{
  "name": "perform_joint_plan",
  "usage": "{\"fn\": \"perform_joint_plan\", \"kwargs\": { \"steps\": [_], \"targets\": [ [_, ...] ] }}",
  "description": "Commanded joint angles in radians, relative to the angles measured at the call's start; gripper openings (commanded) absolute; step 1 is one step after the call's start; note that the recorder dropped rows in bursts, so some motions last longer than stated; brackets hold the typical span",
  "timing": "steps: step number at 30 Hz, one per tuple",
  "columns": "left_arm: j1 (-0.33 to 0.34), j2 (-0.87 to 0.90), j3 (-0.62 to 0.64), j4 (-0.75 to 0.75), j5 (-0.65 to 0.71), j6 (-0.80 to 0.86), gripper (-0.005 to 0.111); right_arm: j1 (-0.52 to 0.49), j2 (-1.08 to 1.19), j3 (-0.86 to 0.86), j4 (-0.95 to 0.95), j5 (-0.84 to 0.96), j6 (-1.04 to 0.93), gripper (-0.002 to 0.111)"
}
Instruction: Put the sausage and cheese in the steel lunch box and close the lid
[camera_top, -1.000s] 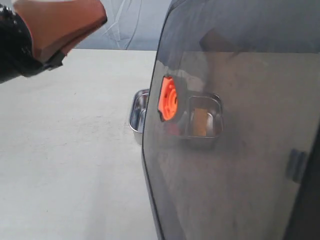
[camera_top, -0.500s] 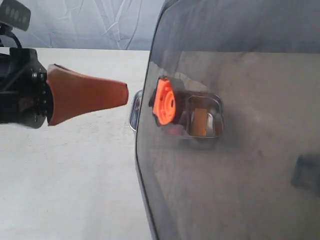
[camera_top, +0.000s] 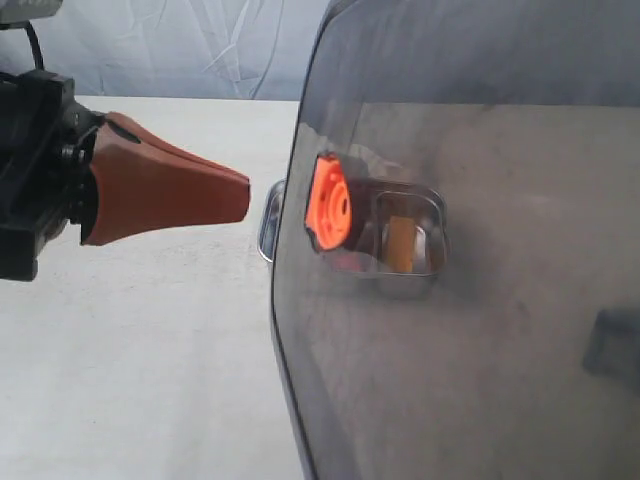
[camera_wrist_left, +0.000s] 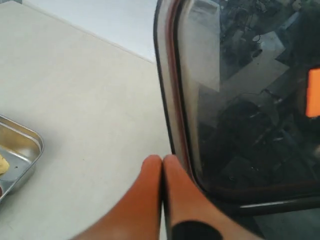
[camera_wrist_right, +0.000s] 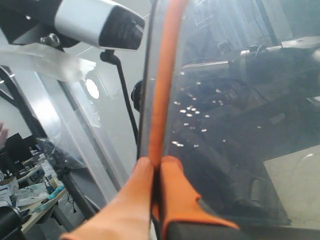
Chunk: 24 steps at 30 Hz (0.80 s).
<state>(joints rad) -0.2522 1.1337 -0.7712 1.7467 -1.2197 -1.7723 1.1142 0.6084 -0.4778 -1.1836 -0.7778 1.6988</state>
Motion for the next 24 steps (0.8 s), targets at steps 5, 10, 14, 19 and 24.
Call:
{"fn": "perform_joint_plan", "kwargs": {
  "steps": [5,10,14,19,24],
  "targets": [
    [-0.007,-0.030,-0.015,-0.002,-0.001,0.004,0.000,0.002,-0.007,0.002,0.001,-0.011,-0.010,-0.001],
    [-0.007,-0.033,-0.015,-0.249,-0.001,0.004,0.000,0.002,-0.007,0.002,0.001,-0.011,-0.010,-0.001],
    [-0.007,-0.033,-0.015,-0.537,-0.001,0.004,0.000,0.002,-0.007,0.002,-0.001,-0.011,-0.010,-0.001],
    [-0.007,-0.038,-0.017,-0.691,-0.001,0.004,0.000,0.002,-0.007,0.002,-0.012,-0.011,-0.010,-0.001],
    [-0.007,-0.042,-0.017,-0.604,-0.001,0.004,0.000,0.002,-0.007,0.002,-0.014,-0.011,-0.010,-0.001]
  ]
}}
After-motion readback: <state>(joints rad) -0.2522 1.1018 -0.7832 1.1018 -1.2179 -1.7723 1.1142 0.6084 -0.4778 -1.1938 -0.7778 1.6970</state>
